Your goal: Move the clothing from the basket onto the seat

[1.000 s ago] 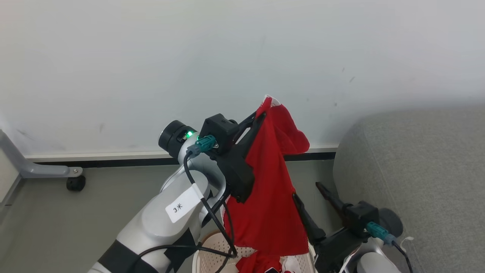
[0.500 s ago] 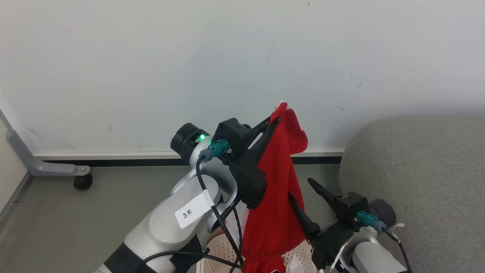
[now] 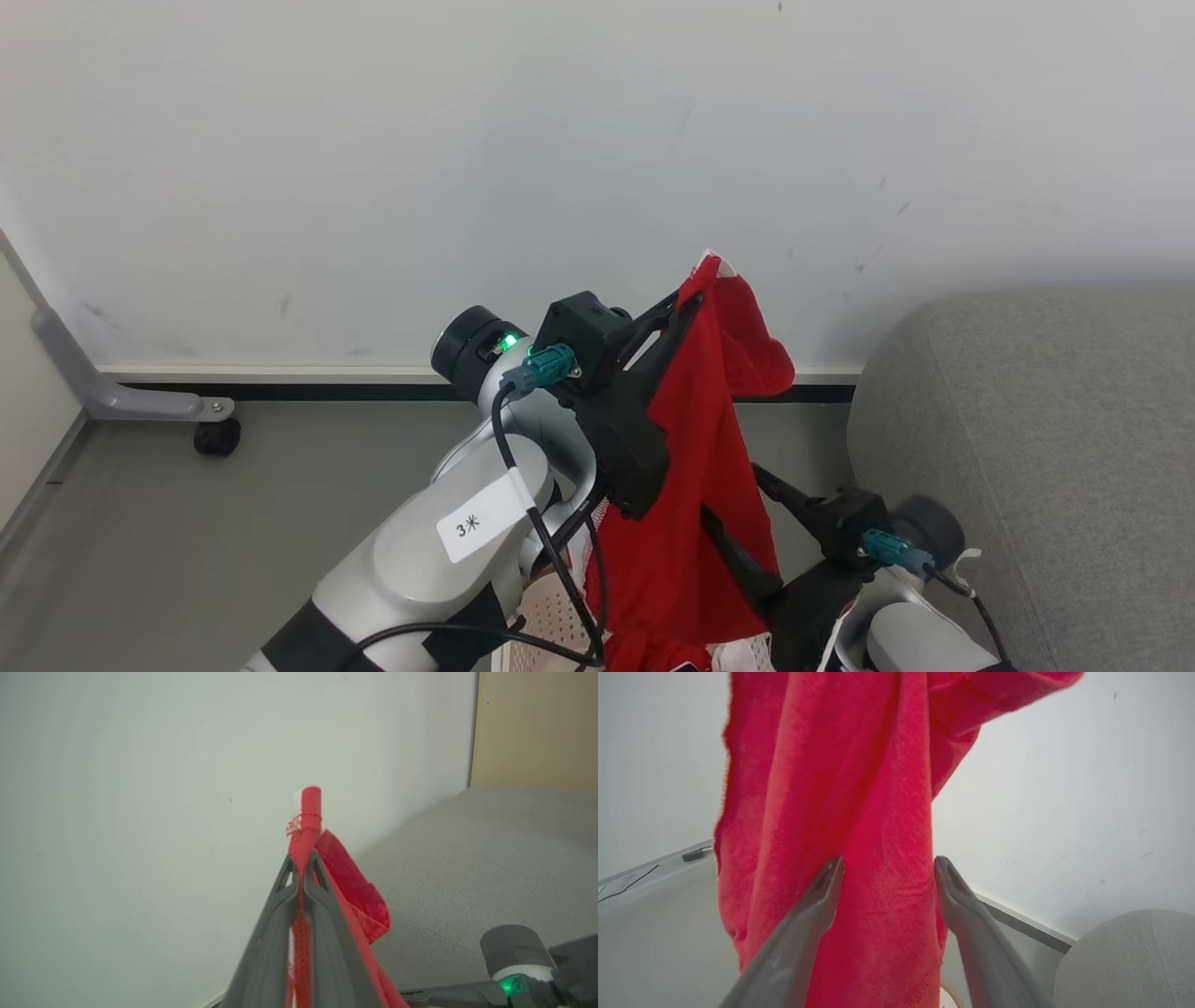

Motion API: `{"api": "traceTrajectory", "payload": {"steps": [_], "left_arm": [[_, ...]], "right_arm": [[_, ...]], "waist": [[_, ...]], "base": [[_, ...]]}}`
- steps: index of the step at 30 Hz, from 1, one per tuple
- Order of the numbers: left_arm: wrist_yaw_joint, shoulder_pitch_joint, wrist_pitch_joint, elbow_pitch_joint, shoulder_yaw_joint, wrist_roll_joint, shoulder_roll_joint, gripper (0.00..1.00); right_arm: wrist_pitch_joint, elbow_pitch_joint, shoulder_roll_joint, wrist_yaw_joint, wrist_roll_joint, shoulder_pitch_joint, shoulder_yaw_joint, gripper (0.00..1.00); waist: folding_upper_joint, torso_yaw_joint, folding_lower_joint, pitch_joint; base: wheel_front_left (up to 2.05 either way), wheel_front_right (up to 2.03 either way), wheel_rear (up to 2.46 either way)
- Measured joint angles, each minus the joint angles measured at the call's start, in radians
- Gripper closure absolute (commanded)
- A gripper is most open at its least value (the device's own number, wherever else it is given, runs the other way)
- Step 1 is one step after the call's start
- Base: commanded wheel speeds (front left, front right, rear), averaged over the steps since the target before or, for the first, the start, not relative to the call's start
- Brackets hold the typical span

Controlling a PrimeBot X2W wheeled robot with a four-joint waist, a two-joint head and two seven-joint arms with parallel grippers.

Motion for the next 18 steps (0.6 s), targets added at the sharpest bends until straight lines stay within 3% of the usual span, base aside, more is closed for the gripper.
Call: {"api": "traceTrajectory", "payload": {"steps": [7,9,10,13,14,17,18], "left_arm": [[0.001,0.0,0.009,-0.006,-0.003,-0.004,0.0,1.0],[0.002,0.0,0.009,-0.007,-0.004,-0.006,0.0,1.0],[0.002,0.0,0.009,-0.008,-0.004,-0.006,0.0,1.0],[0.004,0.0,0.01,-0.01,-0.006,-0.009,0.0,1.0],[0.009,0.0,0.01,-0.011,-0.006,-0.01,0.0,1.0],[0.009,0.0,0.017,-0.011,-0.006,-0.014,0.0,1.0],[0.009,0.0,0.017,-0.011,-0.006,-0.015,0.0,1.0]], "right_arm": [[0.0,0.007,-0.012,0.0,0.047,-0.023,0.11,0.0],[0.0,0.014,-0.012,0.0,0.058,-0.036,0.121,0.24],[0.0,0.017,-0.012,0.0,0.065,-0.042,0.127,0.45],[0.0,0.029,-0.012,0.0,0.08,-0.058,0.142,0.66],[0.0,0.033,-0.012,0.0,0.088,-0.06,0.146,0.69],[0.0,0.042,-0.012,0.0,0.108,-0.072,0.159,0.99],[0.0,0.044,-0.012,0.0,0.111,-0.076,0.162,1.0]], "waist": [[0.0,0.004,0.0,0.005],[0.0,0.004,0.0,0.006],[0.0,0.004,0.0,0.007],[0.0,0.003,0.0,0.009],[0.0,0.003,0.0,0.009],[0.0,0.002,0.0,0.011],[0.0,0.002,0.0,0.012]], "base": [[0.0,0.0,0.0],[0.0,0.0,0.0],[0.0,0.0,0.0],[0.0,0.0,0.0],[0.0,0.0,0.0],[0.0,0.0,0.0],[0.0,0.0,0.0]]}}
